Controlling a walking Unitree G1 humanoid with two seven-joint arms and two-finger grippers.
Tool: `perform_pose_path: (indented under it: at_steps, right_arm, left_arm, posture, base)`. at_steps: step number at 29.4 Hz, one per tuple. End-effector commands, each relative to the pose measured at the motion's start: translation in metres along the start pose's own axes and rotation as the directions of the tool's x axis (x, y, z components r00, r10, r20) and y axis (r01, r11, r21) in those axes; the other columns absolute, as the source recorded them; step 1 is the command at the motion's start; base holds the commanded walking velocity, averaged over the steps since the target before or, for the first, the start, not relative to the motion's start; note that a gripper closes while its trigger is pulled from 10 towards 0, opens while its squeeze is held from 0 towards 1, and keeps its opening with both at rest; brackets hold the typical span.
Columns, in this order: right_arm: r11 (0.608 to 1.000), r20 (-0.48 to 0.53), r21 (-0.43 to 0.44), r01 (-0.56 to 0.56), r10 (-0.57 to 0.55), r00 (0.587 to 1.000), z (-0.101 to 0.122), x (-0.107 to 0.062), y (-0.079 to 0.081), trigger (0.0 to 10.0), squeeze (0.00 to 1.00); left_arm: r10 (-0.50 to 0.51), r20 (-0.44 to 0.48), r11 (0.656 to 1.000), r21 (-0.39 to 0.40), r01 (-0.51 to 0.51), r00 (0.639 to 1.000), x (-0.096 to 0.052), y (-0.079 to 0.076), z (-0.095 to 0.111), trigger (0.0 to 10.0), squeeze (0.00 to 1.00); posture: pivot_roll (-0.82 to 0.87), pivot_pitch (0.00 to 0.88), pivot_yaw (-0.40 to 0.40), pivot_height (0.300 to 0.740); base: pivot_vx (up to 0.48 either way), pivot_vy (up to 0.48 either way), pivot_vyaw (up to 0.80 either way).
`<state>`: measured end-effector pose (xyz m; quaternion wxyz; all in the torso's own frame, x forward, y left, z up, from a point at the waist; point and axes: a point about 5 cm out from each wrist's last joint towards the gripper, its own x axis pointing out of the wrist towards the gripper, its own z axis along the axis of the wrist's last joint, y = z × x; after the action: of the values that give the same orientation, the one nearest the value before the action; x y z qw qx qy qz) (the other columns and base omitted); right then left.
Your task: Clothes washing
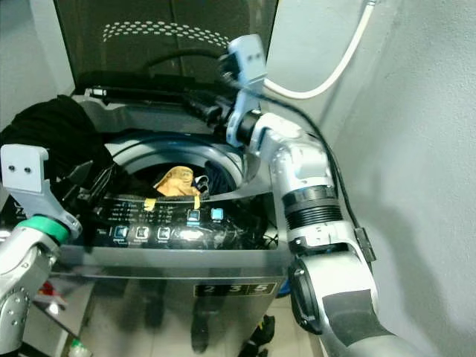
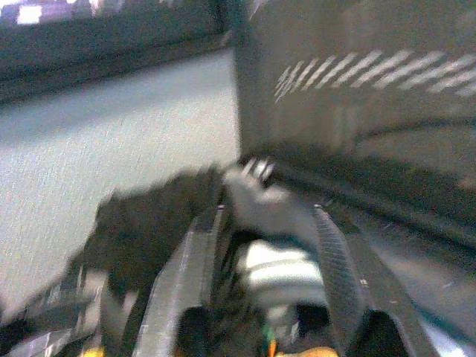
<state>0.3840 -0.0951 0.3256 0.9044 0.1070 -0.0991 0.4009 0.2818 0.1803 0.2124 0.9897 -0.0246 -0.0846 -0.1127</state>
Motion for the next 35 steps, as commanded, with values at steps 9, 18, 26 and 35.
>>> perform_pose_path:
  at_steps: [9, 18, 26, 35]
  right_arm:
    - [0.981, 0.122, 0.135, 0.140, -0.157, 0.980, -0.015, -0.017, -0.007, 10.0, 0.00]
    - [0.975, 0.113, 0.186, 0.120, -0.142, 0.983, -0.029, -0.021, 0.006, 10.0, 0.00]
    - [0.973, 0.107, 0.182, 0.144, -0.165, 0.981, -0.031, -0.022, 0.006, 10.0, 0.00]
    - [0.969, 0.089, 0.145, 0.198, -0.212, 0.973, -0.048, -0.029, 0.008, 10.0, 0.00]
  left_arm:
    - [0.001, 0.021, 1.000, -0.029, 0.000, 1.000, -0.002, -0.003, 0.004, 10.0, 0.00]
    - [0.011, 0.044, 0.999, -0.038, -0.010, 0.999, -0.004, -0.005, 0.005, 10.0, 0.00]
    - [0.021, 0.037, 0.999, -0.034, -0.019, 0.999, -0.005, -0.005, 0.003, 10.0, 0.00]
    - [0.025, 0.025, 0.999, -0.023, -0.025, 0.999, -0.003, -0.004, 0.001, 10.0, 0.00]
  posture:
    - [0.18, 0.022, -0.018, 0.740]
    - [0.17, 0.029, -0.024, 0.740]
    - [0.17, 0.024, -0.038, 0.740]
    - [0.16, 0.005, -0.041, 0.740]
  base:
    - [0.000, 0.480, 0.00]
    - [0.000, 0.053, 0.00]
    - [0.000, 0.000, 0.00]
    - [0.000, 0.000, 0.00]
